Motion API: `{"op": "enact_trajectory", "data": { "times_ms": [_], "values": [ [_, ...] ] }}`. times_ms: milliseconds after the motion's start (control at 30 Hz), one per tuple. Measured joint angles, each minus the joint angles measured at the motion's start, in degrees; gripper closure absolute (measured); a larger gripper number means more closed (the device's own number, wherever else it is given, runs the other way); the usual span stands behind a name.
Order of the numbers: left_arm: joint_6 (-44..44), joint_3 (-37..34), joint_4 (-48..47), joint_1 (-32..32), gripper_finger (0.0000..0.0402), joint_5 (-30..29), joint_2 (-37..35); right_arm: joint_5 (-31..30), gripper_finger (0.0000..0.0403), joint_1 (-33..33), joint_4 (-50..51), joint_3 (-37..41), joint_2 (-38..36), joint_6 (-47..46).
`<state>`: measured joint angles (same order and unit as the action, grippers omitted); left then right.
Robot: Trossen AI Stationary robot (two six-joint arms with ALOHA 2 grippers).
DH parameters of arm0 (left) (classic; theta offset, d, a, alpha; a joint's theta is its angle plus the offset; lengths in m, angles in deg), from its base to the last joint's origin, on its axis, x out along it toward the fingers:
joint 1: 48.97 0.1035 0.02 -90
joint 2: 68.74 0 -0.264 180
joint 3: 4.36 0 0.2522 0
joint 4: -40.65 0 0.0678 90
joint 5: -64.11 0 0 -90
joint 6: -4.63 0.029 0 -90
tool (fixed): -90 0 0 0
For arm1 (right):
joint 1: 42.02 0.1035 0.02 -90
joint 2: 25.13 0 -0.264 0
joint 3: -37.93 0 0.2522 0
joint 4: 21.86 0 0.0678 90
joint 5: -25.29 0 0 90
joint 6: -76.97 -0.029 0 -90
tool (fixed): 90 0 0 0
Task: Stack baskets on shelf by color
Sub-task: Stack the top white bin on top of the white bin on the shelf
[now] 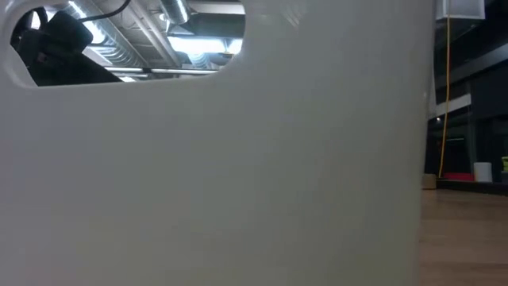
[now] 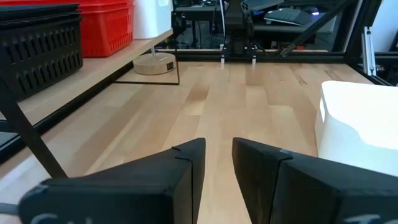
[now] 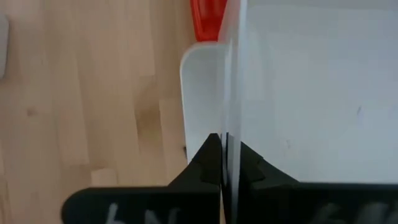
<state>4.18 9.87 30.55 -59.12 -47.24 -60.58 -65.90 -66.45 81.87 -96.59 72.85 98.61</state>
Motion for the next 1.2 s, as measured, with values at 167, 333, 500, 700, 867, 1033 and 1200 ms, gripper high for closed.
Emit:
{"op": "enact_trajectory", "data": {
  "times_ms": [167, 333, 500, 700, 867, 1033, 1200],
  "values": [
    [0.02, 0.00, -0.02, -0.01, 0.0327, 0.00, 0.00, 0.13, 0.0403, -2.43, 0.11, 5.18, -2.14, 1.17],
    [0.02, 0.00, -0.04, -0.01, 0.0327, -0.02, 0.00, 0.31, 0.0403, -2.42, 0.07, 8.39, -5.89, 1.17],
    [0.04, 0.00, -0.07, -0.01, 0.0327, -0.02, 0.00, 1.12, 0.0403, -2.44, -0.12, 11.35, -8.83, 1.37],
    [0.04, 0.00, -0.09, 0.00, 0.0327, -0.02, 0.00, 1.48, 0.0403, -2.42, -5.83, 16.42, -9.57, 2.78],
    [0.04, 0.00, -0.09, -0.01, 0.0327, -0.02, 0.00, 1.37, 0.0403, -2.42, -8.11, 20.09, -9.57, 4.17],
    [0.04, 0.00, -0.09, 0.00, 0.0327, -0.04, 0.00, 2.11, 0.0403, -2.42, -9.59, 20.87, -9.57, 4.20],
    [0.04, 0.00, -0.11, -0.02, 0.0327, -0.02, 0.00, 4.44, 0.0403, -2.38, -11.09, 20.87, -9.57, 4.34]
  ]
}}
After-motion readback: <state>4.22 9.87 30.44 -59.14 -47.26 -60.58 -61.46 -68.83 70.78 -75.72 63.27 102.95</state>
